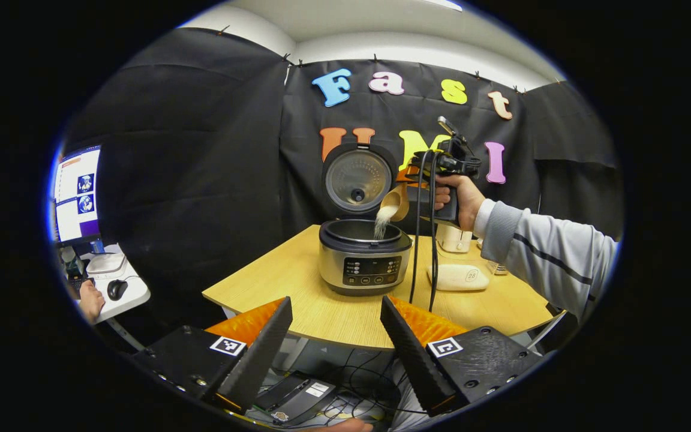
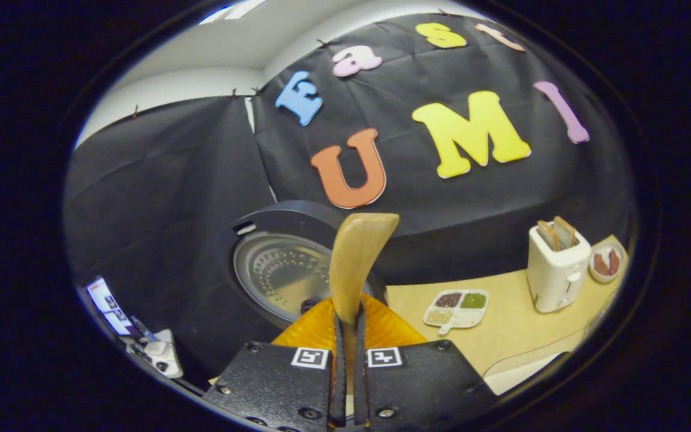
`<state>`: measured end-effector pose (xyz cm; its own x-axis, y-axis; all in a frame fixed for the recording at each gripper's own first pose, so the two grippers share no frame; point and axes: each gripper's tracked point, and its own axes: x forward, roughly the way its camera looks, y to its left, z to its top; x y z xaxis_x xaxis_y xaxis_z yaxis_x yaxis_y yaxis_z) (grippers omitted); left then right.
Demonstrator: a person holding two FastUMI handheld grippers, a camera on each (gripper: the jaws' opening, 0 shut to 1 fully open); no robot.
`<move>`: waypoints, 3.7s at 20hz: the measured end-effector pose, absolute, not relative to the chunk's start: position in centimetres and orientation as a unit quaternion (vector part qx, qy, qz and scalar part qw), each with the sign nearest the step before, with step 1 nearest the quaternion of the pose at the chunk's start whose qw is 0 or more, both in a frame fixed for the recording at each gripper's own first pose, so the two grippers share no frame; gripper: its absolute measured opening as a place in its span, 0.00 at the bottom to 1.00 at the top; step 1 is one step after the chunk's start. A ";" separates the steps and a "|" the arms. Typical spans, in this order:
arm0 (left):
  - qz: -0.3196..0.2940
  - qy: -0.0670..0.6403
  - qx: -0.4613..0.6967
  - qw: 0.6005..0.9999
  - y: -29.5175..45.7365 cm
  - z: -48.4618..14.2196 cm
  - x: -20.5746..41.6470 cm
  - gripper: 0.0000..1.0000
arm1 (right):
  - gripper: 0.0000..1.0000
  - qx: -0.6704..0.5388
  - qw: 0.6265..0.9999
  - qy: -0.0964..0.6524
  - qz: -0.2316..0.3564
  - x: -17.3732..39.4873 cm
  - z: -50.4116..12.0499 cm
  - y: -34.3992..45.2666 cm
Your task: Close the left gripper, press the button to open the rice cooker; take a wooden spoon from the chopstick holder with the right hand, scoop a spoonful of rice and pour it into the rice cooker, then put the wooden spoon back into the chopstick holder.
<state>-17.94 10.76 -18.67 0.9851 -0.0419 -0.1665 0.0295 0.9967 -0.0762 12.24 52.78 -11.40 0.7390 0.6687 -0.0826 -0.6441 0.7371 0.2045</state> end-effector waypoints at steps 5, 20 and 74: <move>-0.014 0.060 -0.034 0.997 10.9 -17.6 -18.2 0.95 | 0.10 -0.030 0.930 0.017 0.365 10.3 -11.2 54.3; -0.014 -0.003 -0.043 0.999 5.1 -11.2 -17.6 0.94 | 0.11 -0.088 0.929 -0.067 0.353 8.4 -6.3 45.1; -0.085 -0.047 -0.107 0.990 -1.7 -5.7 -4.0 0.94 | 0.95 0.054 0.999 0.008 0.002 17.6 -14.6 -1.7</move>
